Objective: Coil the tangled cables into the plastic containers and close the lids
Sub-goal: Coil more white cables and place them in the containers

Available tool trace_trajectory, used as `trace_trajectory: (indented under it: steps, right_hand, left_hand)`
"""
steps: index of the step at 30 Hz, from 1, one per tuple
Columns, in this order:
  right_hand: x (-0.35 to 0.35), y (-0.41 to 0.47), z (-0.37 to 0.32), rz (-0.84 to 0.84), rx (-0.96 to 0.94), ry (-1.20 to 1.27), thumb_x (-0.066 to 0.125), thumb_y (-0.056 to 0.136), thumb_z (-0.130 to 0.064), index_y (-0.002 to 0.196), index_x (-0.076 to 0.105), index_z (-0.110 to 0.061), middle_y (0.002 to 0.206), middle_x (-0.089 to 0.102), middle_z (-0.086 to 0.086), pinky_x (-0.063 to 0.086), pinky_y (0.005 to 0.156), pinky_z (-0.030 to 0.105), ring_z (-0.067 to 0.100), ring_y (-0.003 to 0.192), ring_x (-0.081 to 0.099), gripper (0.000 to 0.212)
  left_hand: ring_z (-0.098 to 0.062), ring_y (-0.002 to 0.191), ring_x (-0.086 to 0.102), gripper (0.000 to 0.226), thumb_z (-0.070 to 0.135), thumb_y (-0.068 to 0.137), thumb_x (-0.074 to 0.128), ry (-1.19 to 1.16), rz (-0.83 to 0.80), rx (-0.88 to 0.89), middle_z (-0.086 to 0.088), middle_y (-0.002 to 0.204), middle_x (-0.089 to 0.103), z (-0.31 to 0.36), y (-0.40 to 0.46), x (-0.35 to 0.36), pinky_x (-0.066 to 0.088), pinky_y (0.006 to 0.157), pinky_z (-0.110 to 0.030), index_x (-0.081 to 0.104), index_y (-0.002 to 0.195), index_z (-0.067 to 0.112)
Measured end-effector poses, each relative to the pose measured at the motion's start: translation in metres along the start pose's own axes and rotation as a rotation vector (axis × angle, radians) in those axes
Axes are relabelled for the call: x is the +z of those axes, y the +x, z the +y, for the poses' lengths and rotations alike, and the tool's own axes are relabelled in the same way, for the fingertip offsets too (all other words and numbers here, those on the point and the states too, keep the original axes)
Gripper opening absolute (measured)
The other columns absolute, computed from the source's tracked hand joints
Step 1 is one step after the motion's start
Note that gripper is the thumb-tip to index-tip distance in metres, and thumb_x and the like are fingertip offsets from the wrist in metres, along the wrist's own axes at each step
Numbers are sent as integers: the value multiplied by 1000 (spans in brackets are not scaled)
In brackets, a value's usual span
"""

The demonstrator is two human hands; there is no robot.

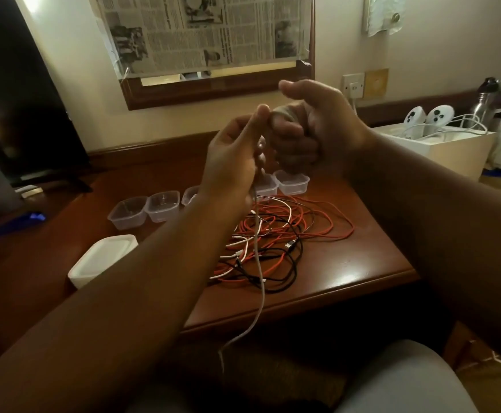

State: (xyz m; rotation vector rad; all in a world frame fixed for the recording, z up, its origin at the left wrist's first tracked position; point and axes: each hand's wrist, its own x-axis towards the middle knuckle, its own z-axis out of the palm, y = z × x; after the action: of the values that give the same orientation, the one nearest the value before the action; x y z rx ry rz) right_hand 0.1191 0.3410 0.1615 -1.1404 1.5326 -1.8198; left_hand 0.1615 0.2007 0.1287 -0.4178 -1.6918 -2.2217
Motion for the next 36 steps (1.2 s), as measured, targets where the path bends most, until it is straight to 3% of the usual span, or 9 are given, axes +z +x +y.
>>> trace_trajectory:
  steps: [3, 7, 11, 16, 22, 25, 31, 34, 36]
  right_hand:
    - [0, -3, 7, -16, -93, 433, 25, 96, -43, 64, 48, -10, 50, 24, 0, 20, 46, 25, 15, 44, 21, 53]
    - [4, -8, 25, 45, -133, 538, 27, 93, -48, 80, 53, -7, 61, 39, 2, 32, 57, 30, 17, 57, 33, 50]
    - [13, -3, 44, 46, -97, 576, 32, 91, -51, 96, 57, -4, 68, 44, 3, 39, 61, 32, 18, 62, 43, 54]
    - [29, 10, 65, 24, -7, 590, 39, 92, -44, 114, 60, 0, 73, 51, 5, 41, 64, 29, 16, 64, 49, 53]
    - [50, 27, 78, 15, 56, 474, 38, 97, -24, 98, 63, -7, 73, 53, 1, 41, 62, 25, 12, 64, 51, 30]
    - [52, 37, 82, 144, -25, 491, 33, 104, -25, 92, 58, -10, 76, 59, 3, 46, 66, 26, 14, 68, 57, 32]
    - [46, 41, 98, 396, -304, -801, 46, 102, -14, 102, 61, -13, 90, 66, -3, 51, 75, 19, 7, 83, 65, 15]
    - [31, 47, 107, 289, -226, -1529, 50, 101, -23, 111, 63, -11, 94, 68, 2, 42, 67, 25, 16, 85, 64, 20]
    - [21, 45, 108, 318, -173, -1679, 44, 102, -32, 101, 64, -12, 86, 65, 5, 40, 62, 30, 23, 77, 63, 28]
  left_hand:
    - [-3, 44, 34, 18, 38, 96, 60, -134, 71, -203, 9, 54, 48, -14, -1, 16, 26, 41, -21, 68, 101, 23]
    - [-3, 44, 33, 26, 27, 99, 55, -98, 142, -332, 9, 52, 49, -30, -3, 13, 26, 38, -20, 64, 123, 19]
    - [-6, 46, 32, 17, 27, 100, 50, -69, 140, -398, 6, 55, 46, -36, -11, -1, 22, 44, -20, 66, 98, 20]
    - [-12, 50, 33, 40, 12, 97, 44, -66, 107, -336, 4, 51, 42, -42, -17, -31, 24, 50, -27, 68, 67, 22]
    - [-12, 66, 38, 39, 28, 104, 34, -164, 208, -305, -2, 70, 44, -60, -12, -56, 25, 61, -26, 62, 78, 21]
    - [-11, 51, 41, 27, 23, 104, 38, 4, 186, -292, -7, 67, 47, -66, -19, -61, 31, 48, -26, 58, 87, 17]
    - [-8, 41, 36, 38, 6, 100, 37, 8, 36, -392, 4, 50, 45, -63, -31, -68, 27, 42, -21, 59, 70, 16]
    - [-6, 37, 39, 28, -1, 101, 40, 301, -47, -333, 6, 45, 47, -56, -31, -74, 30, 38, -17, 59, 83, 9]
    - [-3, 36, 46, 18, 5, 101, 50, 597, -143, -236, 11, 46, 54, -52, -29, -85, 35, 41, -13, 65, 94, 9]
